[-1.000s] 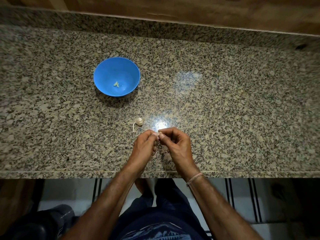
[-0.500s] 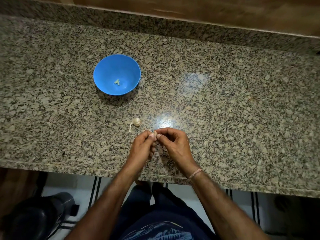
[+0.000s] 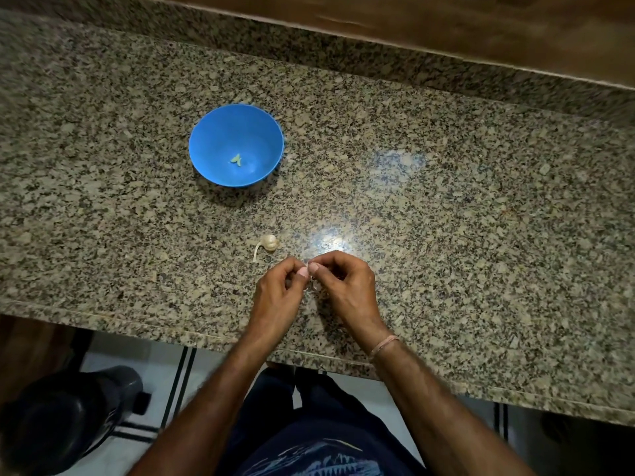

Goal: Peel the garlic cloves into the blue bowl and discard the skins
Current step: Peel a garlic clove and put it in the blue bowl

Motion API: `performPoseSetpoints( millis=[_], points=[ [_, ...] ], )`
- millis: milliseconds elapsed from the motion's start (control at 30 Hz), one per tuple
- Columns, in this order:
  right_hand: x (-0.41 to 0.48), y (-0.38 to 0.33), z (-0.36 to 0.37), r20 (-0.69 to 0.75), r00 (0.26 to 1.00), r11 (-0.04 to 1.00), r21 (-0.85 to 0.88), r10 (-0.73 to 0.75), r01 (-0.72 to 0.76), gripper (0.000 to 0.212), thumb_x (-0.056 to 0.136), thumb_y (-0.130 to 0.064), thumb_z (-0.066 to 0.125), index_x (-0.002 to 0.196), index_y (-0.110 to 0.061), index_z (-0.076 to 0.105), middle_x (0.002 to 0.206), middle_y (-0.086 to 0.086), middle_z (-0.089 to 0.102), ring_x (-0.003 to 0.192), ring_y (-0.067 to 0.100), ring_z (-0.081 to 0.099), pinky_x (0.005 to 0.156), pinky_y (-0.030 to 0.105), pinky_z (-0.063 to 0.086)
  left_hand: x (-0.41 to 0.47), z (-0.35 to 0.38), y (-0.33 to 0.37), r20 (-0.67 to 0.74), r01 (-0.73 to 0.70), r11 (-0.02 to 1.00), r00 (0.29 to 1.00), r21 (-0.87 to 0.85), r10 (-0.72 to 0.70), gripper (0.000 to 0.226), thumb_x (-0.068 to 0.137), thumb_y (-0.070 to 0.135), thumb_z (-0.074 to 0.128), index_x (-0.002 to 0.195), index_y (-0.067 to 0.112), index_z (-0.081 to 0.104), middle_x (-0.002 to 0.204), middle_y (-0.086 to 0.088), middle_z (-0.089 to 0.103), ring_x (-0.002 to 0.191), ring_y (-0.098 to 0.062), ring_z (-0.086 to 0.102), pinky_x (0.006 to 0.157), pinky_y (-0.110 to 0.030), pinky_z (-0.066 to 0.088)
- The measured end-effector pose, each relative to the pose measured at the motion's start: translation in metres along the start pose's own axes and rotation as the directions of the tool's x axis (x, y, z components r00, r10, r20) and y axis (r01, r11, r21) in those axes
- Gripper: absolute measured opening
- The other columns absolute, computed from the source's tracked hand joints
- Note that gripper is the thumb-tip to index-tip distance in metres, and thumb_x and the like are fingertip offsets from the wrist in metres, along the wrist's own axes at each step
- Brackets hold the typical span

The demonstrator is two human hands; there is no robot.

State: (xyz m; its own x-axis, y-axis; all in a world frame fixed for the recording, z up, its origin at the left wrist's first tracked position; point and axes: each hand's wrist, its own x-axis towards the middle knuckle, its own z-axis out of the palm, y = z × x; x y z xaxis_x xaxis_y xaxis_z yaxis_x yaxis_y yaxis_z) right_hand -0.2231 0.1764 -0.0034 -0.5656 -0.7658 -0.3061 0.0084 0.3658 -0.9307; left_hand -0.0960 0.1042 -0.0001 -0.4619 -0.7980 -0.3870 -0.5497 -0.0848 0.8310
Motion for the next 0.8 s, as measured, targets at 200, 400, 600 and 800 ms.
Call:
performPoseSetpoints(
  millis=[200, 400, 600, 800],
  points=[
    [0.002, 0.003, -0.001, 0.04, 0.998, 0.993, 0.11, 0.046, -0.05, 0.009, 0.094, -0.011, 0.074, 0.101, -0.016, 0.078, 0.103, 0.0, 0.078, 0.104, 0.017, 0.073, 0.097, 0.043, 0.06, 0.003, 0.001, -0.005, 0.109, 0.21, 0.907, 0.977, -0.366, -0.182, 0.02, 0.106, 0.023, 0.057, 0.099, 0.009, 0.07, 0.08, -0.002, 0.068, 0.069, -0.011, 0.057, 0.058, -0.022, 0.043],
    [0.0, 0.002, 0.0, 0.058, 0.996, 0.985, 0.157, 0.067, -0.075, 0.01, 0.095, -0.008, 0.073, 0.103, -0.013, 0.077, 0.107, 0.001, 0.077, 0.106, 0.017, 0.072, 0.099, 0.041, 0.059, 0.003, 0.002, -0.002, 0.074, 0.307, 0.874, 0.95, -0.375, -0.302, 0.022, 0.105, 0.019, 0.055, 0.09, 0.009, 0.068, 0.073, -0.002, 0.066, 0.061, -0.011, 0.056, 0.054, -0.025, 0.043],
    [-0.001, 0.001, -0.001, 0.034, 0.991, 0.96, 0.243, 0.133, -0.137, 0.009, 0.093, -0.006, 0.074, 0.101, -0.01, 0.075, 0.102, 0.004, 0.077, 0.099, 0.022, 0.073, 0.092, 0.036, 0.061, 0.0, 0.0, 0.004, -0.188, 0.158, 0.987, 0.971, 0.032, -0.149, 0.005, 0.099, 0.014, 0.067, 0.103, 0.017, 0.065, 0.095, 0.005, 0.068, 0.08, -0.004, 0.062, 0.062, -0.013, 0.045],
    [-0.001, 0.0, 0.001, 0.048, 0.989, 0.953, 0.264, 0.141, -0.148, 0.01, 0.093, -0.006, 0.076, 0.102, -0.007, 0.074, 0.102, 0.008, 0.077, 0.099, 0.026, 0.074, 0.09, 0.039, 0.063, -0.002, 0.003, 0.007, -0.179, 0.011, 0.992, 0.984, 0.122, 0.012, 0.012, 0.098, 0.03, 0.068, 0.11, 0.028, 0.07, 0.104, 0.014, 0.071, 0.09, -0.003, 0.066, 0.073, -0.026, 0.056]
  ],
)
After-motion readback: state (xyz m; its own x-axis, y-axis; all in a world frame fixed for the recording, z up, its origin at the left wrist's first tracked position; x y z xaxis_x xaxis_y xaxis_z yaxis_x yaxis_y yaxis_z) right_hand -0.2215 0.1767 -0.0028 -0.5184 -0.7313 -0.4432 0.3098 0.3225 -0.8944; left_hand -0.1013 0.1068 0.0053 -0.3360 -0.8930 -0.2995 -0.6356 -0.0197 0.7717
